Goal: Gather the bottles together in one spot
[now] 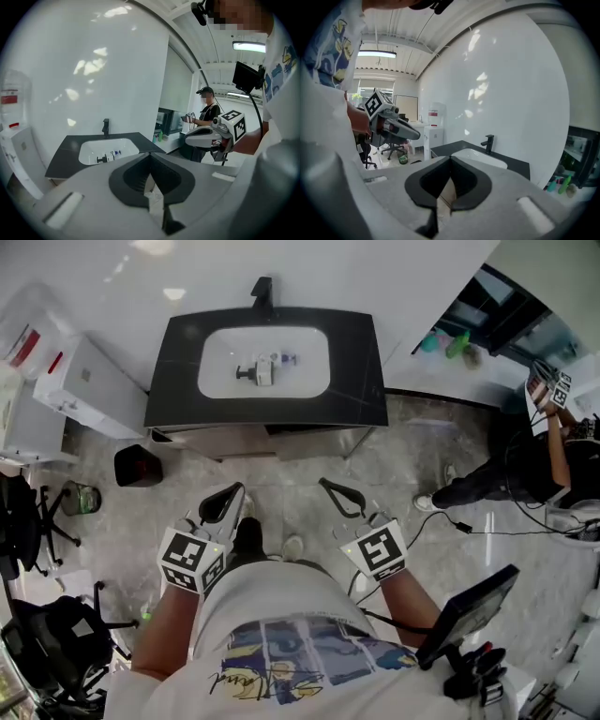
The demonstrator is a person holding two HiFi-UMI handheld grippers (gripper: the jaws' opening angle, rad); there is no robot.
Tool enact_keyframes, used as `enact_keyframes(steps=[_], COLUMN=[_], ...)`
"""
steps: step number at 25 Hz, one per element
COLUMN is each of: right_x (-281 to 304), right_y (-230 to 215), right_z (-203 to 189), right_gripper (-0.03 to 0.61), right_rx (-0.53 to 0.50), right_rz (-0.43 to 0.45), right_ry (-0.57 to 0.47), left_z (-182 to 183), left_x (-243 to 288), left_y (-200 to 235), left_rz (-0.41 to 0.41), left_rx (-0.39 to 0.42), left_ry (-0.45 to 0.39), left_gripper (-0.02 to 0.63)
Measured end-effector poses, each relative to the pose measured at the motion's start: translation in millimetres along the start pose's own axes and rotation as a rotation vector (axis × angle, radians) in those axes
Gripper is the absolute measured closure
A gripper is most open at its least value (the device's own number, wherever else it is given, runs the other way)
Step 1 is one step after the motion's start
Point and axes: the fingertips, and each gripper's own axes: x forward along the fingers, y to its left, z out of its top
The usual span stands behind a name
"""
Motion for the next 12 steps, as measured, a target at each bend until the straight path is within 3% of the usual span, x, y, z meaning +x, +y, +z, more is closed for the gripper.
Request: enact_keyframes(steps=[8,12], right_x=[49,82], right_y=[-13,-26], right_z=[4,16], right_gripper=[0.574,0.54], right_rx=[0.034,0.024], right_rz=[0.003,-0.008], right_ry=[0.035,0.067], left_z=[11,27], left_x=[29,47], left_y=[49,80], left_rz=[-0.043,-0.071], left_rx=[-0.018,-0.012], left_ry=[-0.008,-0.009], left_gripper=[0.612,0.612])
